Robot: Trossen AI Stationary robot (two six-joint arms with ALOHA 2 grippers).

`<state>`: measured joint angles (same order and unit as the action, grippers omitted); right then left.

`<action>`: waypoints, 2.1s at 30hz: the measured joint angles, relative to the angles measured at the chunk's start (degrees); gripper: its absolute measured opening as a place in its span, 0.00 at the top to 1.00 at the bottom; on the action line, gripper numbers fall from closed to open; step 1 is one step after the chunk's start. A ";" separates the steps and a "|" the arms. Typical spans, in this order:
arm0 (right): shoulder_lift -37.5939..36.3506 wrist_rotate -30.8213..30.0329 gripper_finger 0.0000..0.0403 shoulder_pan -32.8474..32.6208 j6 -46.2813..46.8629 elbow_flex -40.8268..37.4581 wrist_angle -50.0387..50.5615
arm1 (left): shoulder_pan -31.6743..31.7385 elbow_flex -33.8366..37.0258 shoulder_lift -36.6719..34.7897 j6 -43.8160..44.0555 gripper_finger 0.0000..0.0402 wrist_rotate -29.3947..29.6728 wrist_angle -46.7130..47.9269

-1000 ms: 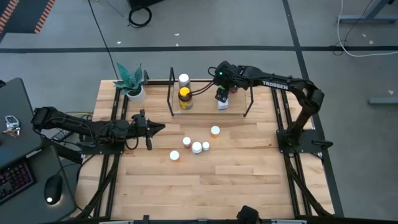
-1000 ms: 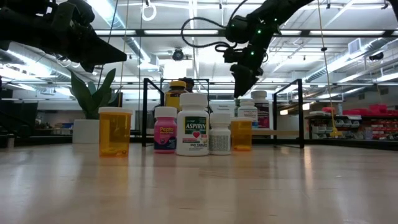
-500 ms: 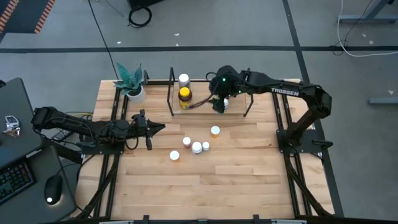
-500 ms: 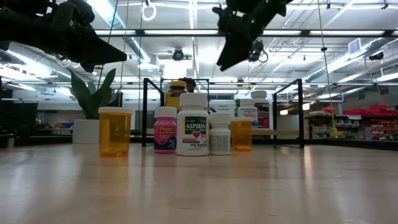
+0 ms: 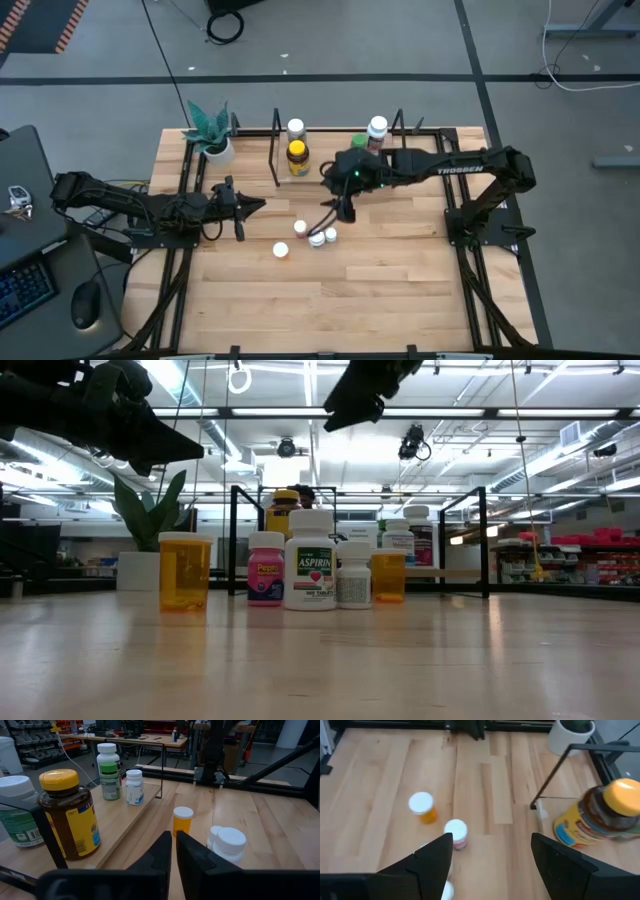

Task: Pick and place medicine bottles onto shelf by color
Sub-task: Put the small white and green medicine bottle on the shelf

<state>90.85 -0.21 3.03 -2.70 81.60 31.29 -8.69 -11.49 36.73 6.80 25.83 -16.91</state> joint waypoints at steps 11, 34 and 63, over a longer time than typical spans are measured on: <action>2.16 -9.26 0.31 -4.18 0.71 -0.11 6.83 | 0.00 0.00 0.00 0.03 0.90 0.00 -0.02; 7.99 -1.24 0.28 -8.30 1.01 -0.50 -0.22 | 0.00 0.00 -0.02 0.04 0.92 0.00 -0.13; 13.73 4.76 0.16 -8.23 -1.52 -0.44 -5.70 | 0.00 0.00 0.00 -0.01 0.90 0.00 -0.02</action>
<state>104.57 4.55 -5.20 -4.22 81.16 25.59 -8.69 -11.49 36.73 6.79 25.82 -16.93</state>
